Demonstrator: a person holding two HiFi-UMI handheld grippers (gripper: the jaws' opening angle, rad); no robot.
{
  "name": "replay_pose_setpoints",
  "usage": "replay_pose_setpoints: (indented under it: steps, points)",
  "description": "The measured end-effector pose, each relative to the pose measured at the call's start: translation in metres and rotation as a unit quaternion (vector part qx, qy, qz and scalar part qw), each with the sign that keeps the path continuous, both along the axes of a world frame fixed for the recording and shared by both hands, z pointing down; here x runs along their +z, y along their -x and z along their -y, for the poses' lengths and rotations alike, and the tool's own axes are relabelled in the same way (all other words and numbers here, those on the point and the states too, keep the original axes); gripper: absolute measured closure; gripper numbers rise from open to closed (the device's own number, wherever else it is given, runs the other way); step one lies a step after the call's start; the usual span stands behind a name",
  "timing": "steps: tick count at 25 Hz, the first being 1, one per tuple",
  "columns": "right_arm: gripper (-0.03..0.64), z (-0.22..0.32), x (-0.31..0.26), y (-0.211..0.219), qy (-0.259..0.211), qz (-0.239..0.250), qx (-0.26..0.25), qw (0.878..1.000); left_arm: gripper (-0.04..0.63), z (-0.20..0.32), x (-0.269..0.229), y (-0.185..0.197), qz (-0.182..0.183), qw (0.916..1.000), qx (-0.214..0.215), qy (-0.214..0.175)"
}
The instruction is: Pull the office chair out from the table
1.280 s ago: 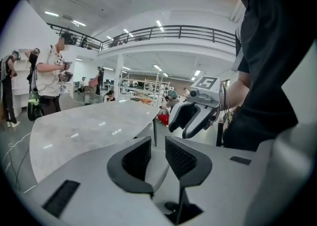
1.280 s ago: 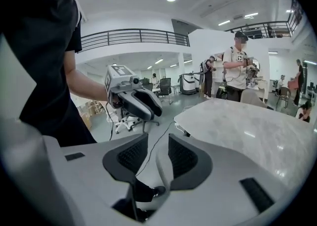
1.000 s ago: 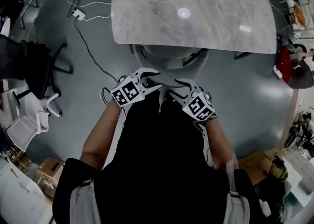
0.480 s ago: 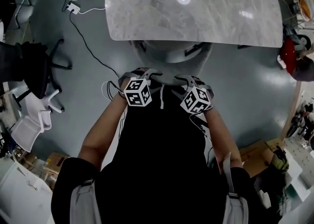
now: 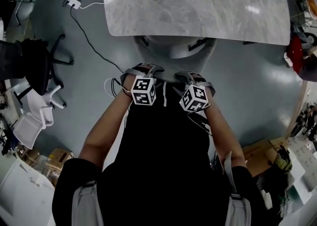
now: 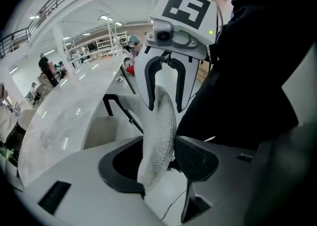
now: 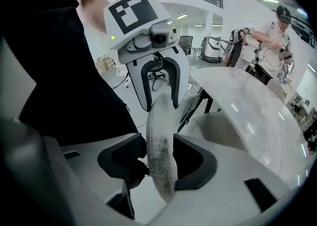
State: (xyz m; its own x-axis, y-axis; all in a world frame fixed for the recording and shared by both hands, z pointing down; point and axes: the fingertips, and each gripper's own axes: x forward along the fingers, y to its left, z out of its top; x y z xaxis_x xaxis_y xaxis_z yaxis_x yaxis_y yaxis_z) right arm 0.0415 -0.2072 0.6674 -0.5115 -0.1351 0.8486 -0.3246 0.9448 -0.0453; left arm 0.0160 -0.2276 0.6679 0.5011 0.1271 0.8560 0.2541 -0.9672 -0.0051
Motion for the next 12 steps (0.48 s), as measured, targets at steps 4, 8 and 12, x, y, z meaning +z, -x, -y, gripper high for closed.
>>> replay_pose_setpoints:
  steps: [4,8,12]
  points:
    - [0.407,0.003,0.005,-0.003,0.004,-0.006,-0.004,1.0,0.393,0.0,0.003,-0.001,0.007,0.9999,0.008,-0.001]
    - [0.407,0.005,0.009,-0.007,0.008,-0.014,-0.012,1.0,0.393,-0.006,0.008,-0.004,0.019,0.9997,0.016,0.002]
    - [0.407,0.004,0.013,-0.007,0.012,-0.021,-0.021,0.999,0.394,-0.014,0.016,-0.008,0.02,0.9996,0.021,0.0]
